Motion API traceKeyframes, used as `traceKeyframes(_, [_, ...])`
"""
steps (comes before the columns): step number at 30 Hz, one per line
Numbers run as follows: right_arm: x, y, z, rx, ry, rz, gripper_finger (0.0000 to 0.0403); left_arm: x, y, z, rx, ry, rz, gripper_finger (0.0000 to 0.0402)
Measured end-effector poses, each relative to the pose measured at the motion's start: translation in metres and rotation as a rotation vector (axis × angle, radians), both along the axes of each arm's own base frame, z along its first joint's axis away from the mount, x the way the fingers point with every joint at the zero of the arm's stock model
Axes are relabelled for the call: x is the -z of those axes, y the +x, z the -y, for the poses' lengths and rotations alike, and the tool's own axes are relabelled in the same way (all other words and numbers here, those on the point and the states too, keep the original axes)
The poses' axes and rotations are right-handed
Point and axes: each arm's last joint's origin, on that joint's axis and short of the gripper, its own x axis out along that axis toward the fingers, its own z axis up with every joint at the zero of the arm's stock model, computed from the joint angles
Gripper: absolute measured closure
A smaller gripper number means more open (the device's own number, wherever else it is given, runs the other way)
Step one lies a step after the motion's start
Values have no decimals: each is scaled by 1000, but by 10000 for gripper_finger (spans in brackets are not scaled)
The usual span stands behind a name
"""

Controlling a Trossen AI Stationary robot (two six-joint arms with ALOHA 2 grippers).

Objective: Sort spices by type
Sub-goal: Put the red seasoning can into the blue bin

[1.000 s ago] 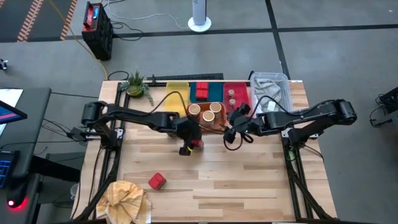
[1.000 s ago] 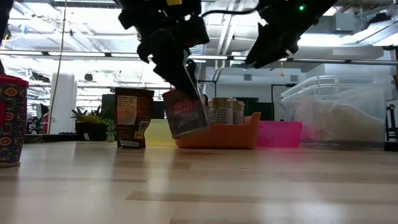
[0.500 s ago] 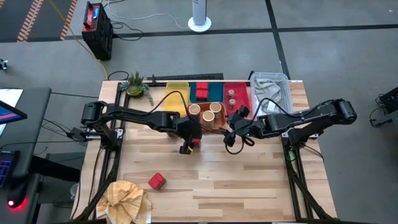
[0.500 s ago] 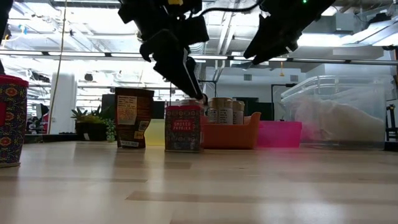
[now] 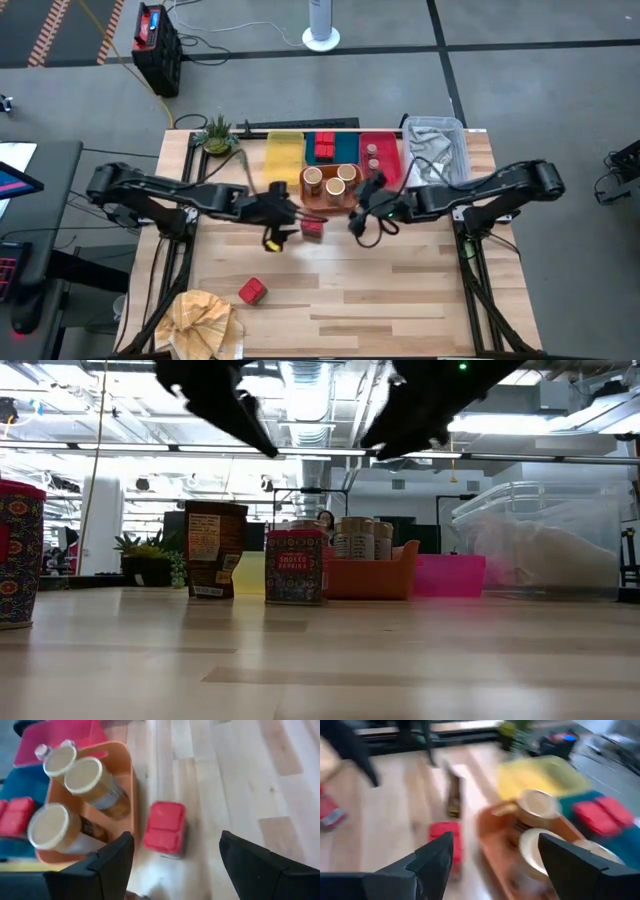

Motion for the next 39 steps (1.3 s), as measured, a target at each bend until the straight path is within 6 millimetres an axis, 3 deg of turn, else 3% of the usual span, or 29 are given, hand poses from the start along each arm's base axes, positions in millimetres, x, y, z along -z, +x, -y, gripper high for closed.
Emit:
traceKeyframes(5, [20,37,-3,-93,-32,-11,86,8,-26,13,-7,-88,78,120])
traceKeyframes(11, [30,80,-7,-117,-24,-124,86,13,-48,27,1,-101,72,120])
traceKeyframes(17, [44,108,-8,-104,2,-193,85,29,-63,35,-2,-53,48,120])
traceKeyframes(22, [57,109,-3,-91,4,-306,81,48,-69,37,-7,-39,13,120])
traceKeyframes(27, [56,105,0,-107,24,-345,76,57,-71,37,-5,-30,22,120])
traceKeyframes(39, [50,103,0,-150,82,-334,78,52,-67,38,2,-32,88,120])
